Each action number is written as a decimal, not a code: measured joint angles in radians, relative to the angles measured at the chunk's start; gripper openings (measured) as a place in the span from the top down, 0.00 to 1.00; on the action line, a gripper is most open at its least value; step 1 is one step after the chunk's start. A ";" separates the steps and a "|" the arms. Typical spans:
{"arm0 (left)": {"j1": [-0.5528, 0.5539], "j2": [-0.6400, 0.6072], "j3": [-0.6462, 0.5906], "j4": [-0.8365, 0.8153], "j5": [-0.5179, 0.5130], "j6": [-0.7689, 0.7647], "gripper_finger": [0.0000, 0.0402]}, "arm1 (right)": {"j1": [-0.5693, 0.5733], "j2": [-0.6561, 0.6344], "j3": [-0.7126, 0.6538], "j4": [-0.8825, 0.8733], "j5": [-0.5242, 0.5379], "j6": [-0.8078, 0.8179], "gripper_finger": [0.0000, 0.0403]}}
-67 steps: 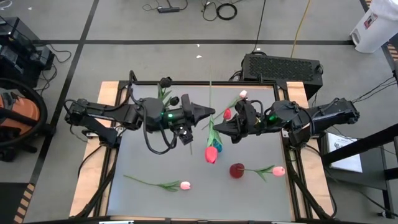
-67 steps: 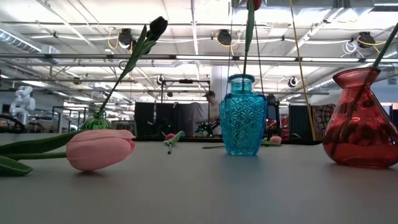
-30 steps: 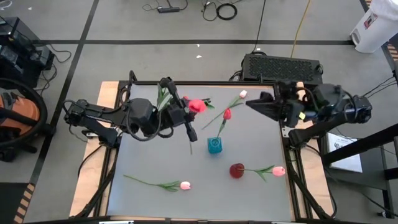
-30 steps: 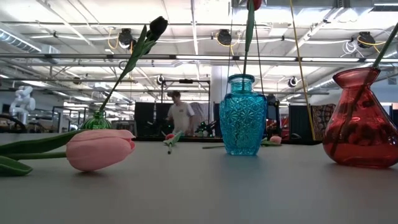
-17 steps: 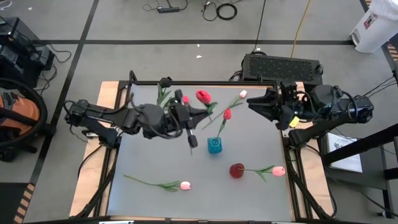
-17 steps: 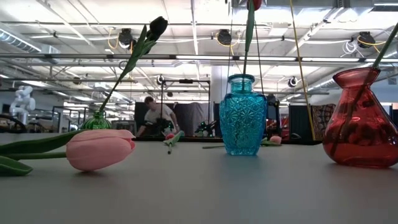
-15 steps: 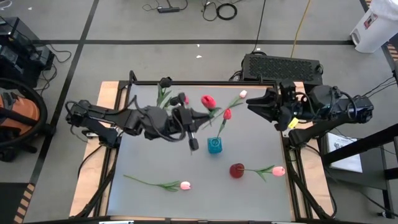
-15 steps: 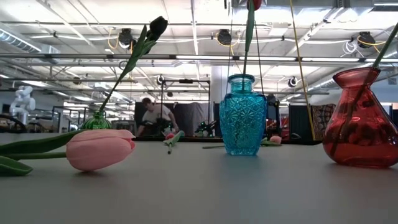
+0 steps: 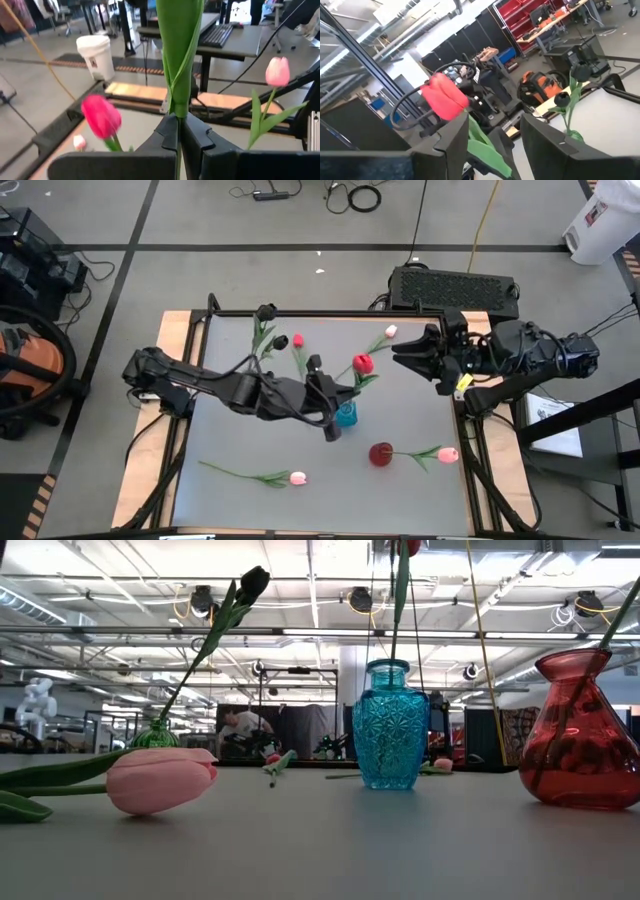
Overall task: Sort flowers into vase by color
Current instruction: Put the right red tulip into the blue vase
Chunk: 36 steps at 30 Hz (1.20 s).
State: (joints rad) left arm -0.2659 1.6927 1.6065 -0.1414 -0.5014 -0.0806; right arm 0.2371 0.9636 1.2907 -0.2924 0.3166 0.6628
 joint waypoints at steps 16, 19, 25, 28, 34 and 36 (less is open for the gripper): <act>0.056 -0.005 -0.211 0.205 -0.020 -0.096 0.99 | 0.000 -0.039 0.000 -0.118 0.000 0.003 0.58; 0.065 -0.006 -0.211 0.207 -0.012 -0.090 0.99 | 0.000 -0.040 0.000 -0.119 0.000 0.002 0.58; 0.077 -0.006 -0.211 0.195 -0.003 -0.088 0.99 | 0.000 -0.040 0.000 -0.118 0.000 0.005 0.58; 0.083 -0.006 -0.211 0.158 -0.001 -0.091 0.99 | 0.000 -0.040 0.000 -0.118 0.001 0.005 0.58; 0.083 -0.006 -0.211 0.111 0.001 -0.095 0.99 | 0.000 -0.040 0.000 -0.118 0.001 0.000 0.58; 0.083 -0.006 -0.211 0.111 0.001 -0.095 0.99 | 0.000 -0.040 0.000 -0.118 0.001 -0.005 0.58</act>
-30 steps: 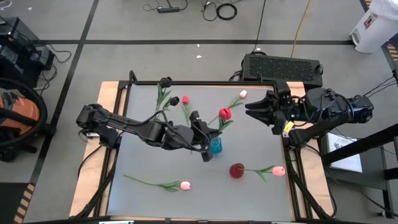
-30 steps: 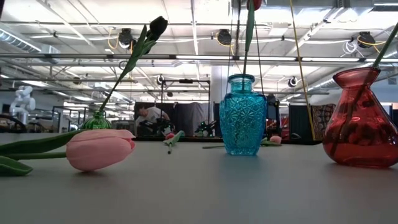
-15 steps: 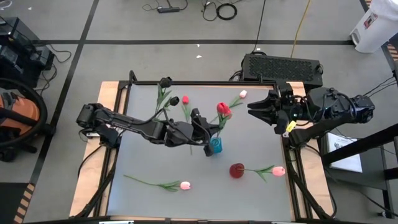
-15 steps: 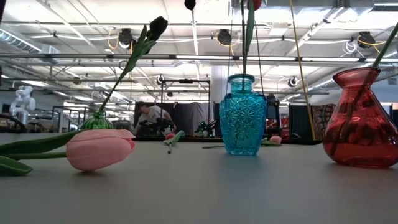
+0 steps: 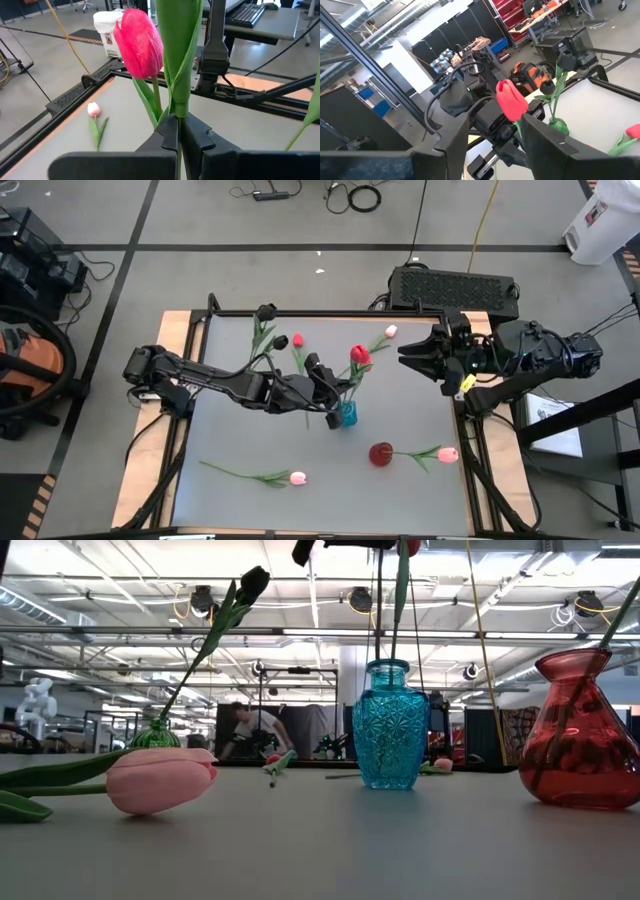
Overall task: Sort flowers into vase by color
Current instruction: Put the right red tulip into the blue vase
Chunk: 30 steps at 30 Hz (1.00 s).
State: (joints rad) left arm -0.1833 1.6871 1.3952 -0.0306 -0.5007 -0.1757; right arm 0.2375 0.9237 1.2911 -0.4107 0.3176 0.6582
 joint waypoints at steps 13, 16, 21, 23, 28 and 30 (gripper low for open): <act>0.000 0.000 0.000 -0.005 0.000 -0.055 0.89 | 0.000 0.000 0.000 0.000 0.025 -0.034 0.58; 0.000 0.000 0.000 -0.005 0.009 -0.089 0.88 | 0.000 0.000 0.000 0.000 0.025 -0.045 0.58; 0.000 0.000 0.000 -0.009 0.072 -0.077 0.88 | 0.000 0.000 0.000 0.000 0.025 -0.068 0.58; 0.000 0.000 0.000 -0.011 0.102 -0.079 0.87 | 0.000 0.000 0.000 0.000 0.025 -0.075 0.58; 0.000 0.000 0.000 -0.042 0.138 -0.103 0.87 | 0.000 0.000 0.000 0.000 0.024 -0.095 0.58; 0.000 0.000 0.000 -0.073 0.147 -0.108 0.87 | 0.000 0.000 0.000 0.000 0.023 -0.099 0.58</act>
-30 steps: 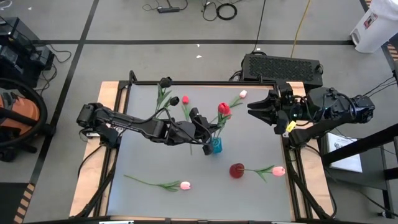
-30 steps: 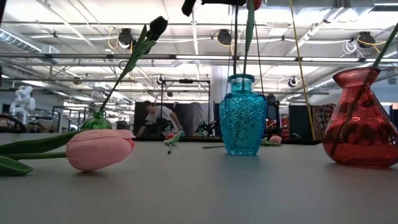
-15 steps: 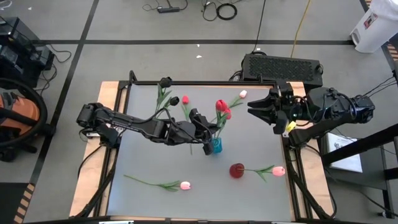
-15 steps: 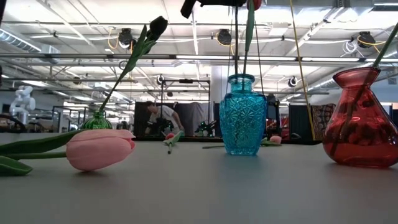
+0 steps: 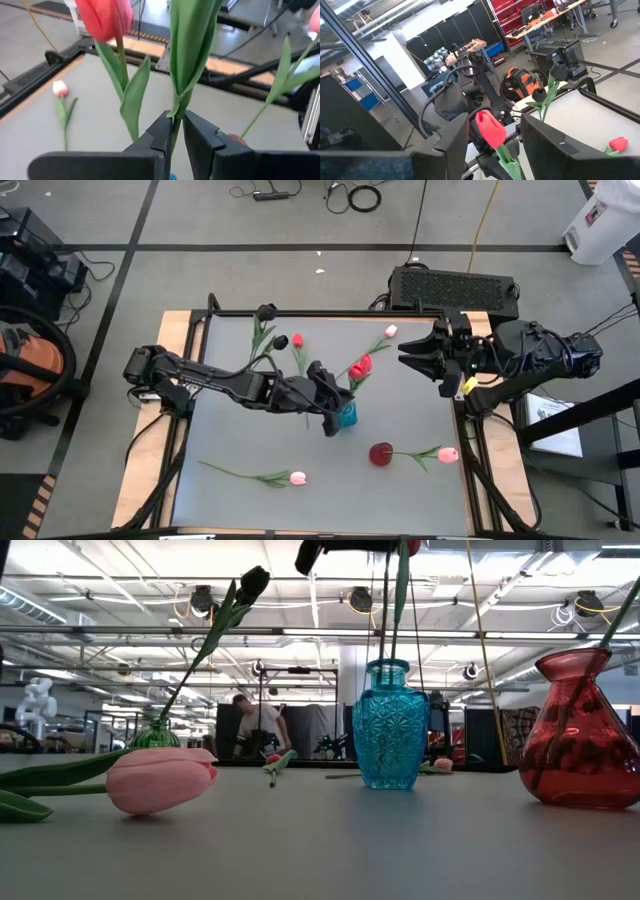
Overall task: Sort flowers into vase by color
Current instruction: Put the right red tulip into the blue vase, then put the red tulip into the blue vase
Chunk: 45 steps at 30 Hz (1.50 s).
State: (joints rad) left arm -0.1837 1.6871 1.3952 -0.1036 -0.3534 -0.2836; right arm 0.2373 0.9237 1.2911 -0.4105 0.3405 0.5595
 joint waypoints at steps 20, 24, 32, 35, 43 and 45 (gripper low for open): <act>-0.002 -0.009 0.040 -0.242 0.035 -0.051 0.57 | 0.000 -0.016 0.000 0.000 -0.002 -0.020 0.58; -0.002 -0.039 0.064 -0.324 0.036 -0.051 0.57 | 0.000 -0.016 0.000 0.001 -0.002 -0.019 0.58; 0.001 -0.120 0.090 -0.587 0.013 -0.065 0.57 | -0.001 -0.016 0.000 0.003 0.008 -0.018 0.58; 0.014 -0.134 0.090 -0.699 -0.022 -0.154 0.57 | -0.001 -0.016 0.000 0.005 0.008 -0.018 0.58; 0.088 -0.136 0.087 -0.854 0.008 -0.614 0.57 | -0.001 -0.016 0.000 0.012 0.031 -0.019 0.58; 0.099 -0.136 0.086 -0.858 0.011 -0.697 0.57 | -0.001 -0.016 0.000 0.012 0.032 -0.020 0.58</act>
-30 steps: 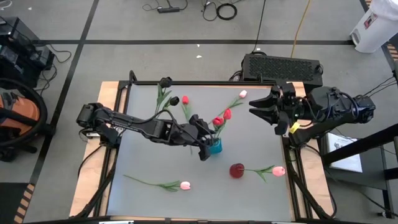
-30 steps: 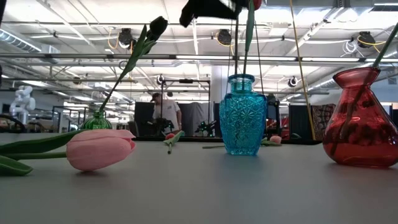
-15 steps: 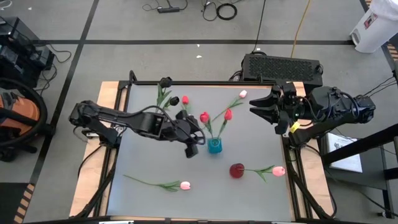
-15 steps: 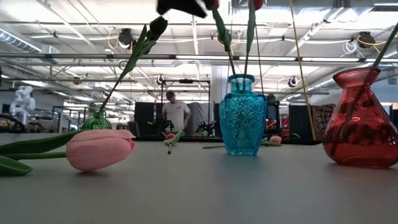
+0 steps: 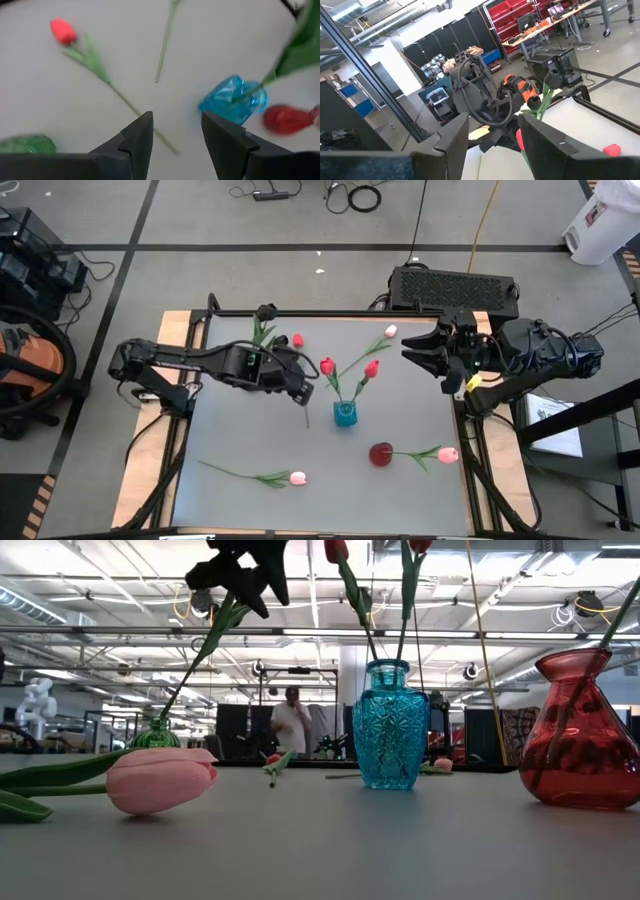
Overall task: Sort flowers into vase by color
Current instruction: Put the red tulip into the blue vase
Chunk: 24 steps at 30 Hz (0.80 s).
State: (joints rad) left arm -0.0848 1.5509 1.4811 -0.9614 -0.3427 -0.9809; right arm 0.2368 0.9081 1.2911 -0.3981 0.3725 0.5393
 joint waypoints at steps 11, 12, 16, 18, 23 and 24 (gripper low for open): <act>0.047 0.000 0.000 0.003 0.090 -0.322 0.57 | 0.000 0.000 0.000 0.000 -0.002 -0.005 0.58; 0.046 0.000 0.000 0.003 0.096 -0.343 0.57 | 0.000 0.000 0.000 0.000 -0.004 -0.005 0.58; 0.015 0.025 0.000 0.009 0.098 -0.420 0.57 | 0.000 0.000 0.000 -0.003 -0.007 -0.012 0.58; -0.006 0.049 -0.002 0.007 0.098 -0.446 0.57 | 0.000 0.000 0.000 -0.004 -0.009 -0.022 0.58; -0.056 0.120 -0.002 0.010 0.102 -0.536 0.57 | 0.000 0.000 0.000 -0.016 -0.012 -0.036 0.58; -0.063 0.134 -0.002 0.008 0.102 -0.560 0.57 | 0.001 0.000 0.000 -0.023 -0.012 -0.036 0.58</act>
State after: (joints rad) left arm -0.1483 1.6845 1.4792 -0.9536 -0.2405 -1.5406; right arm 0.2373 0.9081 1.2911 -0.4209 0.3603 0.5034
